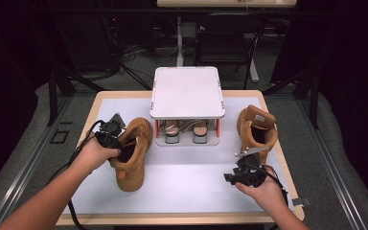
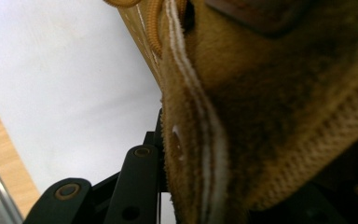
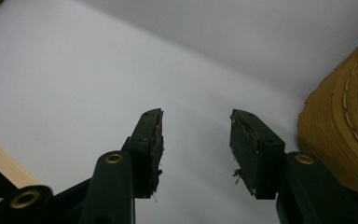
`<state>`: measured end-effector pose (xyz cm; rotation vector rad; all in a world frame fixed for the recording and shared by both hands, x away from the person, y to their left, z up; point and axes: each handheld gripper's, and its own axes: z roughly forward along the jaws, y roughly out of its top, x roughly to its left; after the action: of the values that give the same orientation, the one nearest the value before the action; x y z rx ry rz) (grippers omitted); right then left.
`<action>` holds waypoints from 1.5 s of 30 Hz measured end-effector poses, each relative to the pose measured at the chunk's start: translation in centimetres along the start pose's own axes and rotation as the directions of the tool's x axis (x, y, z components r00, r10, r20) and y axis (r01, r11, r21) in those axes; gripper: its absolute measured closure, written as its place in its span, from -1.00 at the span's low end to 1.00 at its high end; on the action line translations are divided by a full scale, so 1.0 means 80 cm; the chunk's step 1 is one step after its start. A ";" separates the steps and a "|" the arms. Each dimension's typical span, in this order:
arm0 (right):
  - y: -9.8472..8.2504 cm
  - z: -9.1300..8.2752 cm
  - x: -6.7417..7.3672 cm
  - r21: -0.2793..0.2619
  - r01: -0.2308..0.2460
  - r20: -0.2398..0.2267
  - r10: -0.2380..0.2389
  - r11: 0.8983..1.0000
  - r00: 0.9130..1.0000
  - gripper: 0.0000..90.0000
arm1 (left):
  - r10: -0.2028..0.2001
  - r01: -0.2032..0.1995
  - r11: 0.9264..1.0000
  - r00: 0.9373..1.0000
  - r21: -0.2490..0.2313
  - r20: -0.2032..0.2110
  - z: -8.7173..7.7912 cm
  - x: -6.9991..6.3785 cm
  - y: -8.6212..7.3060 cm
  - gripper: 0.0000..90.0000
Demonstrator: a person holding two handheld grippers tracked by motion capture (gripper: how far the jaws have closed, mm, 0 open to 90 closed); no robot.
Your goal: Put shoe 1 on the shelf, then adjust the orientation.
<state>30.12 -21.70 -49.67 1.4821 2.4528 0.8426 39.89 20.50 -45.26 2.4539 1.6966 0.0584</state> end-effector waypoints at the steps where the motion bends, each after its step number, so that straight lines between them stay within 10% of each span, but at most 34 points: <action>1: 0.006 -0.003 -0.001 0.031 0.004 0.000 -0.004 1.000 1.000 0.26 | -0.002 0.002 1.000 1.000 0.004 0.004 0.001 0.002 0.001 0.62; 36: 0.117 -0.076 -0.030 0.329 -0.053 0.067 0.033 0.943 0.997 0.46 | 0.002 -0.001 0.999 1.000 0.046 -0.026 0.004 -0.003 0.008 0.68; 45: 0.147 -0.093 -0.038 0.311 -0.085 0.153 0.038 0.947 0.988 0.40 | 0.003 -0.002 0.999 1.000 0.049 -0.029 0.005 -0.003 0.008 0.68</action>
<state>37.62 -23.00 -37.60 1.6628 2.5304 0.3415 40.46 19.98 -45.49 2.5025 1.7272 0.0542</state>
